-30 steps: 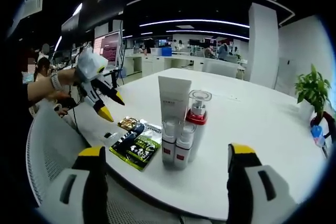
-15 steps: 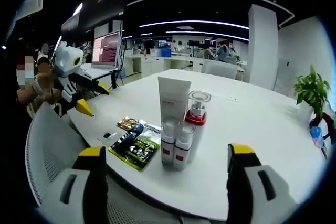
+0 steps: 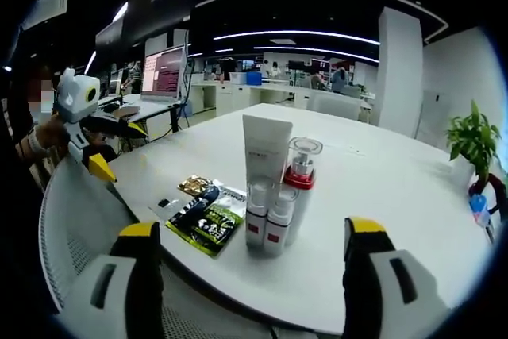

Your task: Arrange the skincare products in the storage area until every visible bottle or jar stands upright without overlapping.

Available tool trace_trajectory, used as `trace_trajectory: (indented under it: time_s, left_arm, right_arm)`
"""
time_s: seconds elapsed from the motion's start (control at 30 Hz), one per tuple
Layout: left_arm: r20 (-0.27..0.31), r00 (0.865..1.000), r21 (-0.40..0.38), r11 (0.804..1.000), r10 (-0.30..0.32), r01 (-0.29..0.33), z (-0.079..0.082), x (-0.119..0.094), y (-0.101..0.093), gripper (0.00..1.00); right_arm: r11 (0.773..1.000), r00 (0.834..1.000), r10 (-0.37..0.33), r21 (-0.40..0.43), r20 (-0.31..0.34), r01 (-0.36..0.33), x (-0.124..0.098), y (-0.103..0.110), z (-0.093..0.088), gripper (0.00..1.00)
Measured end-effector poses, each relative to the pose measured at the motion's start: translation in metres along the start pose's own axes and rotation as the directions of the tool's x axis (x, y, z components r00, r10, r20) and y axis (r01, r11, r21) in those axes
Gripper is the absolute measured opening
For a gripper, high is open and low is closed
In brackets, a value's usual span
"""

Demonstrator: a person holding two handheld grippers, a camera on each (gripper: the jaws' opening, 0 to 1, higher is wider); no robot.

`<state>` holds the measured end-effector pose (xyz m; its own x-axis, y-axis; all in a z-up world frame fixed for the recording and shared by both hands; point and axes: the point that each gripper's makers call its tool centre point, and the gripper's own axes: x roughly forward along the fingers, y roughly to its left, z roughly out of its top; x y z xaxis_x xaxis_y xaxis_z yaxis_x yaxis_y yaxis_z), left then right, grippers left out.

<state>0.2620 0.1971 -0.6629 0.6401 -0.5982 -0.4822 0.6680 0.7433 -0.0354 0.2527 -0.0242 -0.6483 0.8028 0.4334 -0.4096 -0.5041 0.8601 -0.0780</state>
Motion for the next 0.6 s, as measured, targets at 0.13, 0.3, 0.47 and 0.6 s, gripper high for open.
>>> trace_trajectory:
  time_s: [0.13,0.3,0.47,0.6]
  left_arm:
    - [0.067,0.997,-0.026,0.999,0.048,-0.047,0.002,-0.004,0.003,0.94]
    - [0.099,0.989,-0.015,0.994,0.111,-0.110,0.005,-0.009,0.003,0.97]
    - [0.069,0.989,-0.027,0.991,0.134,-0.132,-0.003,-0.002,0.000,0.97]
    - [0.082,0.981,0.004,0.984,0.179,-0.179,-0.001,-0.005,0.005,0.97]
  right_arm:
    - [1.000,1.000,-0.003,0.006,0.009,0.003,-0.001,-0.002,0.001,0.96]
    - [1.000,1.000,0.007,0.009,0.011,-0.007,-0.001,-0.001,0.000,0.96]
    - [1.000,1.000,0.014,0.021,0.014,-0.014,-0.001,-0.002,0.000,0.97]
    - [1.000,1.000,0.013,0.025,0.016,-0.013,-0.001,-0.003,0.001,0.97]
